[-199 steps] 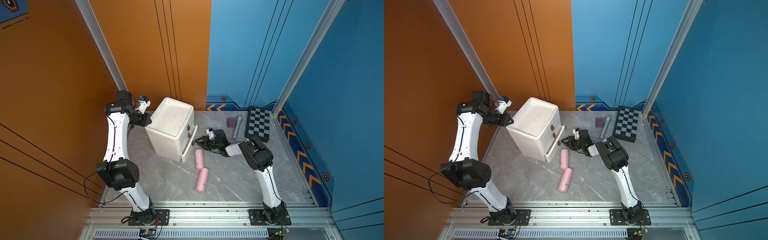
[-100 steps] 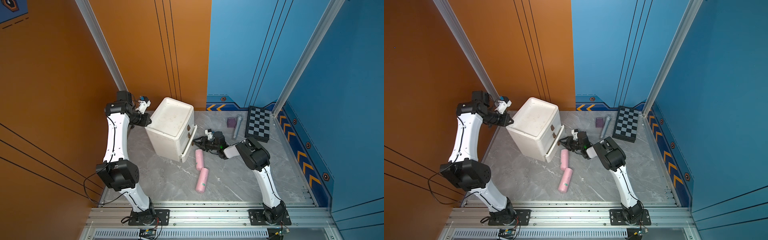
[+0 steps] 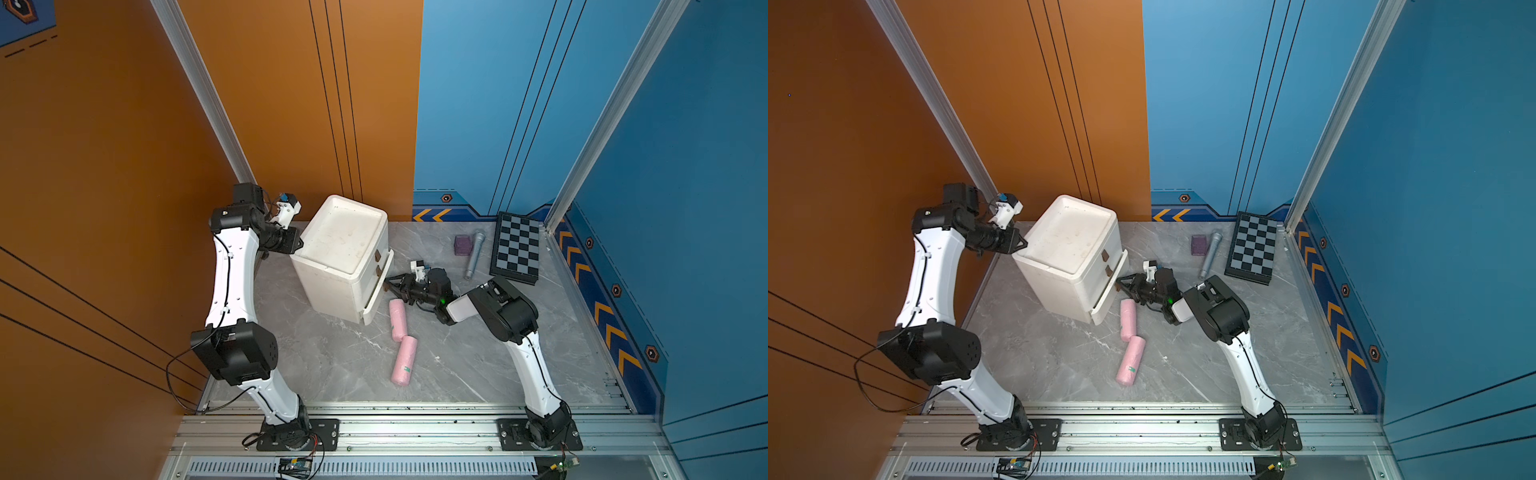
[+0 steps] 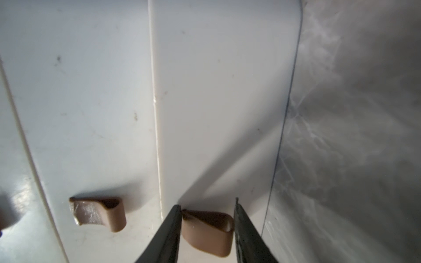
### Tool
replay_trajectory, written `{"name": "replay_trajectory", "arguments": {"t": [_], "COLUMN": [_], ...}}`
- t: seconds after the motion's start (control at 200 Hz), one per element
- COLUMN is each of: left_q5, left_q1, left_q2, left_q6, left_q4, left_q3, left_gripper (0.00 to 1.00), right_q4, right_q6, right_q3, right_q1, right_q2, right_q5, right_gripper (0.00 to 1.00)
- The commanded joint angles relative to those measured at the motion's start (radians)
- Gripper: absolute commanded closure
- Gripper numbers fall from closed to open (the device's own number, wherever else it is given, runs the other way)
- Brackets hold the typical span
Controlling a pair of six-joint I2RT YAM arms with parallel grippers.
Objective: Sort the rolls of trash bags by color and place them into the drawer
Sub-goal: Open the drawer in the storage box.
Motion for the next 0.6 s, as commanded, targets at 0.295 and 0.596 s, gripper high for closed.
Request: {"name": "replay_trajectory", "arguments": {"t": [0.295, 0.596], "left_q5": [0.089, 0.086], "left_q1": [-0.032, -0.035], "left_q2": [-0.030, -0.038], "left_q6": [-0.005, -0.006], "left_q4": [-0.127, -0.127], "left_q3": [-0.054, -0.056], "left_gripper": [1.00, 1.00], "right_q4": [0.147, 0.227], "right_q6": [0.051, 0.107], "right_q3": [-0.085, -0.048], "right_q1": [0.022, 0.020], "right_q2": [-0.011, 0.054], "right_q5": [0.041, 0.072], "right_gripper": [0.66, 0.66]}}
